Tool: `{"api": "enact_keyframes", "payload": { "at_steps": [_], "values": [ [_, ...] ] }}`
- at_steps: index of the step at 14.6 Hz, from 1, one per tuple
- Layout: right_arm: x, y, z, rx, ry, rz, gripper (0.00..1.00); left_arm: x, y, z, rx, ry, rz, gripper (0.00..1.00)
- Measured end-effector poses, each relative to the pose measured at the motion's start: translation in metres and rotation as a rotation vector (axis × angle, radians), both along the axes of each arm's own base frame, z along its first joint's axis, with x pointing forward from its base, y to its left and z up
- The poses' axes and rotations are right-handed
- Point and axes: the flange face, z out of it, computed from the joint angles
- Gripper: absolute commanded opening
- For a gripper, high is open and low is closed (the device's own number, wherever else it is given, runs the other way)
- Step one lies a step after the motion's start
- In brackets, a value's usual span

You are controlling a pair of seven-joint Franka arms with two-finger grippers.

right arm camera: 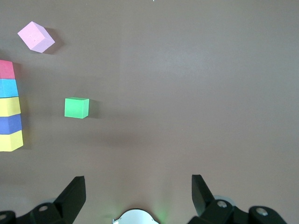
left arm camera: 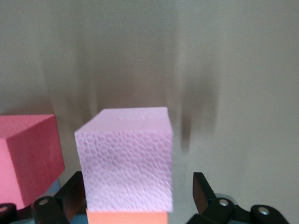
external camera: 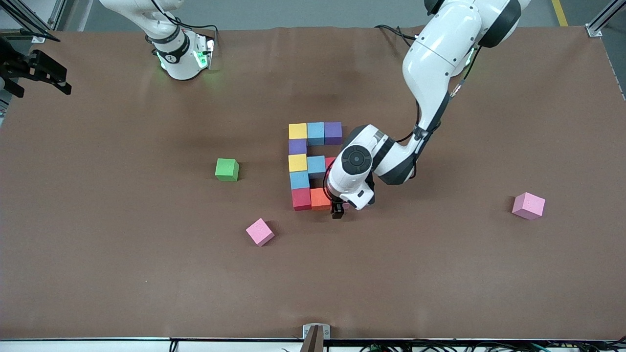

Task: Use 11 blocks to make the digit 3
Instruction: 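Lower the pink block beside orange and open the left gripper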

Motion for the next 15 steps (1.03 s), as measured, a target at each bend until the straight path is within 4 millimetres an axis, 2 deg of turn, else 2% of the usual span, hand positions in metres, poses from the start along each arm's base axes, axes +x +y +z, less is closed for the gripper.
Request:
{"api": "enact_keyframes", "payload": {
  "at_steps": [4,8,11,13,15],
  "values": [
    [0.000,0.000,0.000,0.000,0.000,0.000,1.00,0.006,0.002,0.042,-0.005,-0.020,0.001,1.00],
    [0.000,0.001,0.000,0.010,0.000,0.001,1.00,0.009,0.007,0.119,-0.012,-0.065,0.000,1.00],
    [0.000,0.002,0.000,0.020,0.000,0.003,1.00,0.022,0.039,0.170,0.017,-0.102,-0.046,1.00],
    [0.000,0.003,0.000,0.021,0.000,0.003,1.00,0.032,0.066,0.187,0.061,-0.111,-0.140,1.00],
    [0.000,0.003,0.000,0.021,0.000,0.003,1.00,0.039,0.083,0.197,0.127,-0.151,-0.269,1.00]
  ]
}}
